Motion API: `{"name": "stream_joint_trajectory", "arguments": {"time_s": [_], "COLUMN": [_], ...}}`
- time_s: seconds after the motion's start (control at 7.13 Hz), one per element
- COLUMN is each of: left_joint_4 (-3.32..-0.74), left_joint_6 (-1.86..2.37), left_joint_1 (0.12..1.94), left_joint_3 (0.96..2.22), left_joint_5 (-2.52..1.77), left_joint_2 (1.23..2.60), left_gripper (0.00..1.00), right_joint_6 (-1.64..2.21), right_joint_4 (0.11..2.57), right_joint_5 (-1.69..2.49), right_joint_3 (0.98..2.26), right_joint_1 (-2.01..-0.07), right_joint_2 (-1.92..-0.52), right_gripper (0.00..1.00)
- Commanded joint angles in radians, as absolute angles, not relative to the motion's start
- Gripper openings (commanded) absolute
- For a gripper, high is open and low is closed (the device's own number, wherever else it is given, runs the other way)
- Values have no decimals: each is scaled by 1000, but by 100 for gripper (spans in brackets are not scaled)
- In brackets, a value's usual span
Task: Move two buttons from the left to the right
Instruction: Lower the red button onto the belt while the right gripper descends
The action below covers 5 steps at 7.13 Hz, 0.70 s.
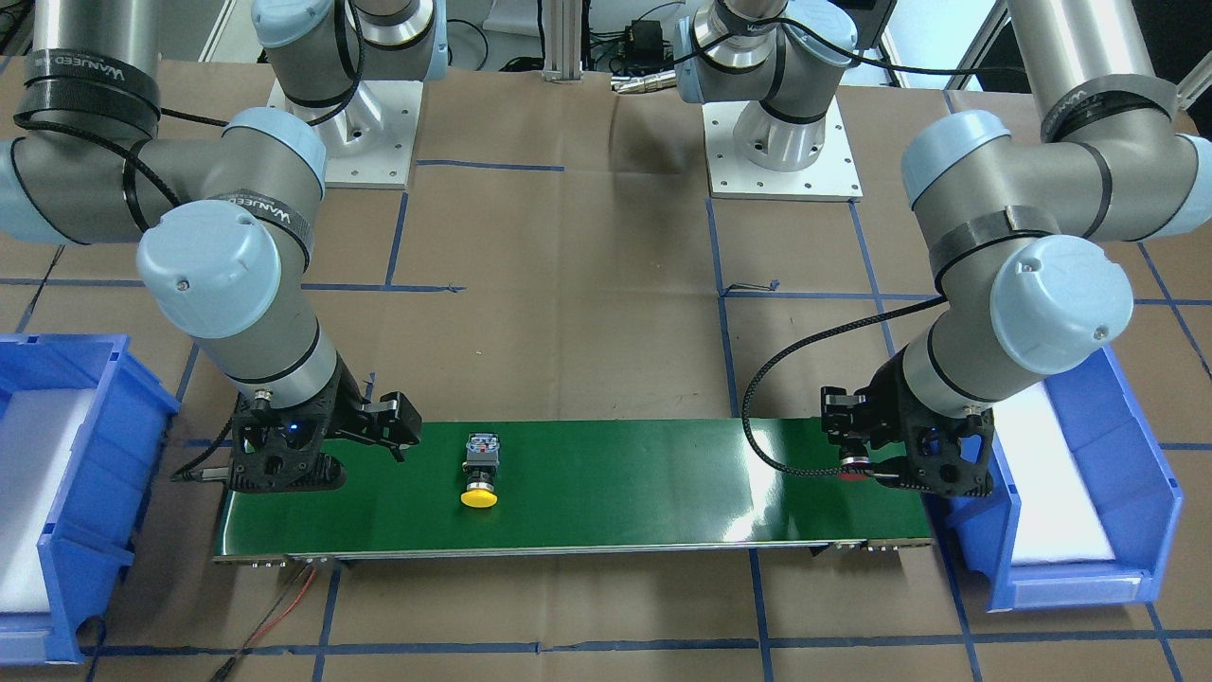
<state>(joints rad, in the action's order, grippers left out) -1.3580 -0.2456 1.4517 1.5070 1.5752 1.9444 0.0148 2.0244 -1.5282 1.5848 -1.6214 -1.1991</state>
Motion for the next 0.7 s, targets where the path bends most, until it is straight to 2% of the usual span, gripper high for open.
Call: {"name": "stream_joint_trajectory", "arguments": {"time_s": [0.0, 0.28, 0.56], "left_joint_4": [-1248, -1105, -1089], "left_joint_6": [-267, -265, -259], "left_joint_1": [1450, 1447, 1448], "left_joint_3": [1558, 1635, 1664], "left_joint_5": [1575, 1578, 1580], "left_joint_2": [1968, 1979, 1970], "left_gripper": [0, 0, 1], "right_joint_6": [20, 75, 101], "right_joint_4": [2022, 2029, 2031], "right_joint_5": [-1529, -1529, -1529], "right_joint_3": [1586, 1589, 1586], "right_joint_1": [-1623, -1647, -1661], "right_joint_2": [-1198, -1193, -1174], "right_gripper": [100, 100, 100]}}
